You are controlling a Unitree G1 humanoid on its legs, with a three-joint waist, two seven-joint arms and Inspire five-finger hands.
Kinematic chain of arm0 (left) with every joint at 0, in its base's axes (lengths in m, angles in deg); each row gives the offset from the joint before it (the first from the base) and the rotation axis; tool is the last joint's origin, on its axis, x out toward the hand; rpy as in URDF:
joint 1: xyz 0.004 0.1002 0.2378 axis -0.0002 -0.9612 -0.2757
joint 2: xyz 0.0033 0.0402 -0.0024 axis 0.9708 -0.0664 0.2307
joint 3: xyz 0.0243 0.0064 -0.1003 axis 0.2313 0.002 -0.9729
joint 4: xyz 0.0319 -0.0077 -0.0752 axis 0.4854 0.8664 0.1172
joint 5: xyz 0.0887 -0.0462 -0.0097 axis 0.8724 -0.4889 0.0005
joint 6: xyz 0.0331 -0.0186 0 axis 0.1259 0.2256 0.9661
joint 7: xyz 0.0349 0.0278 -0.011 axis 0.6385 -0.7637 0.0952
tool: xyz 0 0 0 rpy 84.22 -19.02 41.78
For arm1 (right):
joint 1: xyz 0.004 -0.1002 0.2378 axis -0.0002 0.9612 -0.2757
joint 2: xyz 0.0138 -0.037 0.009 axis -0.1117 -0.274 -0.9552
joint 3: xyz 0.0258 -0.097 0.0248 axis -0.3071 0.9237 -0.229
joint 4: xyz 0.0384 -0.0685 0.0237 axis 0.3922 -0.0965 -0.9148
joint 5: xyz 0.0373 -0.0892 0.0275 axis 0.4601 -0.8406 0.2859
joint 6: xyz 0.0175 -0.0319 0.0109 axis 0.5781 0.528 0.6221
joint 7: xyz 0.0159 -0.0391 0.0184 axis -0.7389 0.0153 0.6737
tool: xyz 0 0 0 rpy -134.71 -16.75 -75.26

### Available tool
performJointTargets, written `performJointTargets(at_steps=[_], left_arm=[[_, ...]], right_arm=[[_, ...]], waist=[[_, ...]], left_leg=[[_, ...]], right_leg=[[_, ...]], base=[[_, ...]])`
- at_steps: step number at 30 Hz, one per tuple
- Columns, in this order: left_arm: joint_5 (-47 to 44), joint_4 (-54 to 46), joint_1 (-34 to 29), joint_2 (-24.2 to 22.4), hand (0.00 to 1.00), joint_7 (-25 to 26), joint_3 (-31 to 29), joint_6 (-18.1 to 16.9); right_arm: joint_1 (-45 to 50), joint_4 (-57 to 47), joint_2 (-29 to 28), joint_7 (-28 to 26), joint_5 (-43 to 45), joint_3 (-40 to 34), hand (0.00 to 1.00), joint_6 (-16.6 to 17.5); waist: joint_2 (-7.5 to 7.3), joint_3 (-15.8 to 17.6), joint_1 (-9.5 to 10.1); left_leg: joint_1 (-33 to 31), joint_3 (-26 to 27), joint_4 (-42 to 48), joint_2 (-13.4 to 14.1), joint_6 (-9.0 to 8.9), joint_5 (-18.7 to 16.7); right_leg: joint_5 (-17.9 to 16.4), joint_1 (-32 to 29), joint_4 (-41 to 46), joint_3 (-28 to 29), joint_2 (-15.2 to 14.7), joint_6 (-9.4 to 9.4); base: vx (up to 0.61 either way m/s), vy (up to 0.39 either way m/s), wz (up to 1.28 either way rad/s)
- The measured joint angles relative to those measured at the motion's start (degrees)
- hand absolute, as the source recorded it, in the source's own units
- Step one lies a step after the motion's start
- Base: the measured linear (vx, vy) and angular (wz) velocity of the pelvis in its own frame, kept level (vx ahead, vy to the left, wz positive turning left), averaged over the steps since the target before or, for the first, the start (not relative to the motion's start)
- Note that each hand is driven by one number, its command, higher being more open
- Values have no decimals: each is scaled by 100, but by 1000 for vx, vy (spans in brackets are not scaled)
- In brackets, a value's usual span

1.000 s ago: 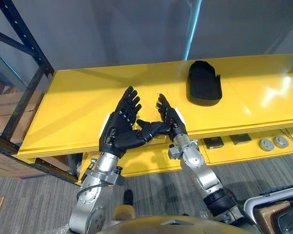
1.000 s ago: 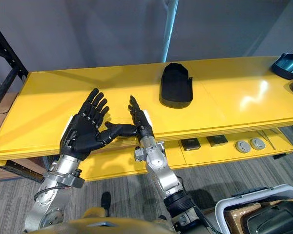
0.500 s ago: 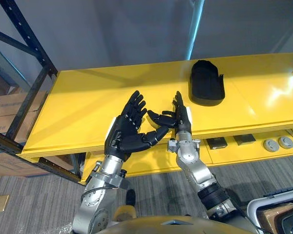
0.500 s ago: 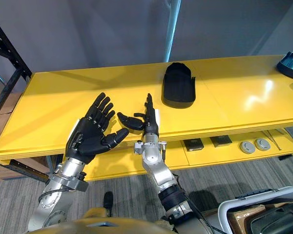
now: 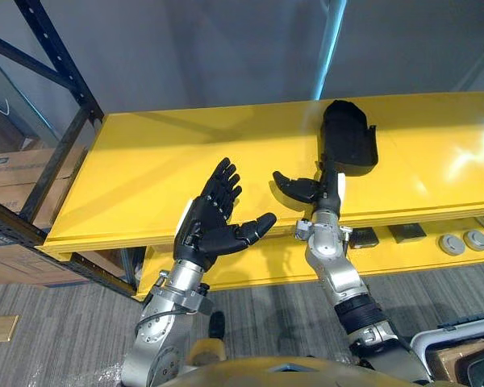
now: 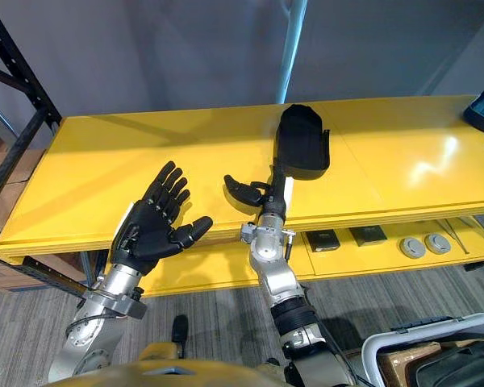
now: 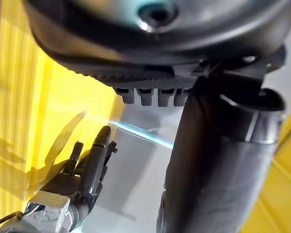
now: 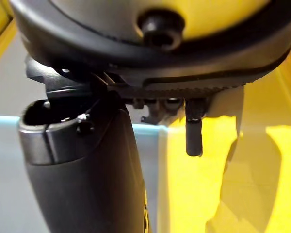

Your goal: Walk over and take three plastic housings, then place them on the shelf

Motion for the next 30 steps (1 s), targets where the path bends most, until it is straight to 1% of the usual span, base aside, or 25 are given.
performJointTargets(at_steps=[10,17,20,30], left_arm=[[-2,-3,-29,-3,100,-105,-15,-10],[-1,-12,-29,-8,100,-156,-132,-10],[0,-18,-29,-7,100,-204,-119,-8],[1,-109,-29,-13,100,-271,-144,-8]], right_arm=[[0,-1,7,-1,0,-317,100,0],[6,-3,12,3,-1,-530,100,0],[6,-20,55,5,-2,-543,100,6],[90,-92,106,-54,-15,-572,100,24]], waist=[[-1,27,5],[-49,115,8],[-53,166,3],[-60,169,2]], left_leg=[[12,-6,0,0,1,13],[102,18,0,4,-11,7],[109,50,0,8,8,-7],[122,91,1,10,-4,-13]], right_leg=[[1,25,-2,-18,2,1],[1,110,-10,-3,3,1],[0,97,-12,28,1,4],[4,98,-41,62,1,2]], base=[[-3,-2,0],[-3,-3,-1],[-18,-16,-5],[1,-3,-1]])
